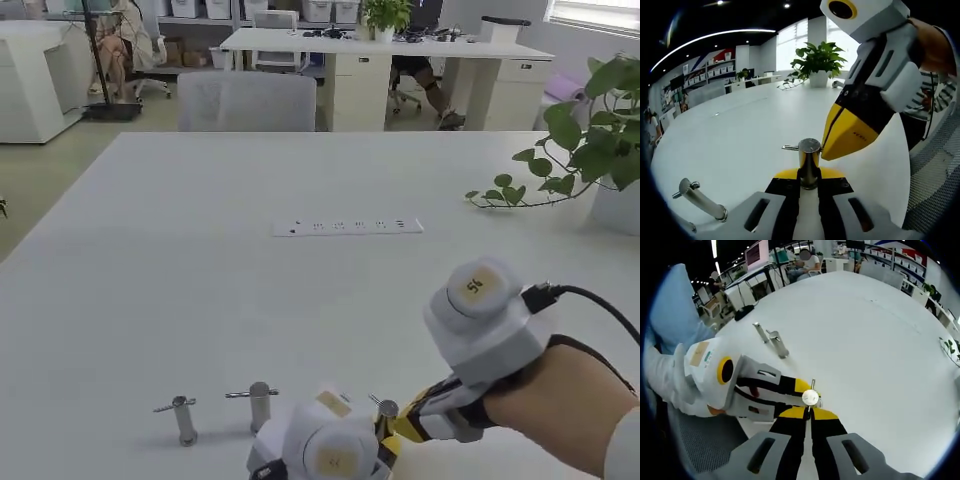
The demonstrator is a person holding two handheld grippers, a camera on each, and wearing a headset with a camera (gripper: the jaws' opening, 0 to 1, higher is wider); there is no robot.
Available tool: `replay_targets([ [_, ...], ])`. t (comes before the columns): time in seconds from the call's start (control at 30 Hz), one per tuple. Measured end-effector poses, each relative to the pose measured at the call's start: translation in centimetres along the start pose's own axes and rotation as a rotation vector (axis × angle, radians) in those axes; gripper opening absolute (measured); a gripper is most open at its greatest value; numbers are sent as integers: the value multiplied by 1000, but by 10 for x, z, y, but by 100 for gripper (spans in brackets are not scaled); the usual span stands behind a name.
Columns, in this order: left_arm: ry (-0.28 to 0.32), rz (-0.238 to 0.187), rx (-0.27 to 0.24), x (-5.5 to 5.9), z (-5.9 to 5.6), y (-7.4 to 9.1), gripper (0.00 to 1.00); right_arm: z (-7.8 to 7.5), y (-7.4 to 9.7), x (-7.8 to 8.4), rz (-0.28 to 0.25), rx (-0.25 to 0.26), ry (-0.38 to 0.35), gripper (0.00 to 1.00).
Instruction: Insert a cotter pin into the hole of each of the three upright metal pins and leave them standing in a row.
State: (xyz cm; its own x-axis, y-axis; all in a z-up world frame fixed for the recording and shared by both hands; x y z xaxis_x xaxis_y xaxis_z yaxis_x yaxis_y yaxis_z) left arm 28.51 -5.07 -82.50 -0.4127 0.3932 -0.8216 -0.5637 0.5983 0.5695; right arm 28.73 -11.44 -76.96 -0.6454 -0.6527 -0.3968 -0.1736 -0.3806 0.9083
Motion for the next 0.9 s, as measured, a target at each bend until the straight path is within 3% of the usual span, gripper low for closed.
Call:
replay_targets([
  [0.33, 2, 0, 0, -1, 1, -1, 11, 0, 0, 0, -4, -1, 45, 6],
  [0.53, 3, 0, 1, -1, 2, -1, 11, 0, 2, 4, -10, 7, 44, 13],
  [0.9, 4, 0, 1, -1, 2, -1, 11, 2, 5, 10, -18, 7, 42, 6],
])
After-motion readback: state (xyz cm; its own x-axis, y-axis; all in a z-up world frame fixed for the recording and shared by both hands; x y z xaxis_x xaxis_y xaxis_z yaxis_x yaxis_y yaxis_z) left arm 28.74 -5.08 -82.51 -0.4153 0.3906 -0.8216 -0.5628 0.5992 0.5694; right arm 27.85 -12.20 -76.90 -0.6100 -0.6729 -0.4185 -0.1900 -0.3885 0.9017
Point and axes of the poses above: the centre of the closed fingertips' face, and the gripper's own axes: y roughly backward along the fingers, z roughly to its left, x roughly out of its underside, the point moved 6 cm from there along y, roughly backward along the fingers, and after that the axes turned 8 degrees about z, right-handed, at the moved point
